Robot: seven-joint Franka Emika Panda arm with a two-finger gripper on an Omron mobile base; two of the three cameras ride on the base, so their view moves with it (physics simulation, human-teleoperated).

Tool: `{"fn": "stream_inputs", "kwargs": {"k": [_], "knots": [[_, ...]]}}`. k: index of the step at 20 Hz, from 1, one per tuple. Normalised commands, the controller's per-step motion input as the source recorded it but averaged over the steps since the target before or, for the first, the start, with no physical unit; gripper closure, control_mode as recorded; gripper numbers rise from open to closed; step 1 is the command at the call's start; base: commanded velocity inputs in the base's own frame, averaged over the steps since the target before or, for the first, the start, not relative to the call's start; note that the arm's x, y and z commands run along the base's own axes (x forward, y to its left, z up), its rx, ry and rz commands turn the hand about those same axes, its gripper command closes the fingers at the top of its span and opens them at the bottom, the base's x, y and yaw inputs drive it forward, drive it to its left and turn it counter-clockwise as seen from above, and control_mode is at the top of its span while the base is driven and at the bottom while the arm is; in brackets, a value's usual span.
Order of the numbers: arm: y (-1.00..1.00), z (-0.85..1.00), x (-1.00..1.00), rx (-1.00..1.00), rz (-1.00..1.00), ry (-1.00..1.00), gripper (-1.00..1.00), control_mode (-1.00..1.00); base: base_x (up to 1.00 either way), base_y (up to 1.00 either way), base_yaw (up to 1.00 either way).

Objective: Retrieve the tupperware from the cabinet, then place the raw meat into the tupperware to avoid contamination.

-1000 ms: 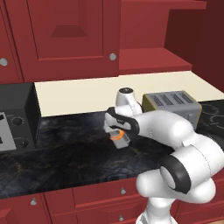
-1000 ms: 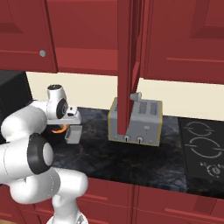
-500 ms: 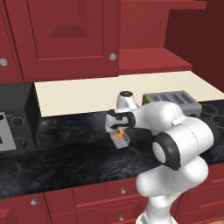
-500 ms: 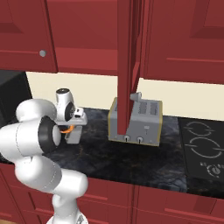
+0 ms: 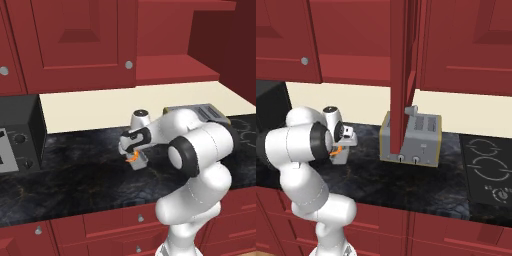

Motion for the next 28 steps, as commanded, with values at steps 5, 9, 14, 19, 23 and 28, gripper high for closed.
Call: {"fn": "stream_inputs", "kwargs": {"k": [5, 9, 14, 19, 23, 28], "knots": [[-0.10, -0.06, 0.02, 0.00, -0.03, 0.00, -1.00, -1.00, 0.00, 0.00, 0.00], [-0.18, 0.27, 0.01, 0.01, -0.03, 0.05, -1.00, -1.00, 0.00, 0.00, 0.00], [-0.25, 0.21, 0.06, 0.00, -0.02, 0.03, -1.00, -1.00, 0.00, 0.00, 0.00], [0.11, -0.35, 0.41, -0.01, 0.13, 0.08, -1.00, -1.00, 0.00, 0.00, 0.00], [-0.08, -0.06, -0.04, 0.00, 0.07, 0.08, -1.00, -1.00, 0.00, 0.00, 0.00], [-0.06, 0.39, -0.38, 0.00, 0.02, -0.22, -1.00, -1.00, 0.00, 0.00, 0.00]]}}
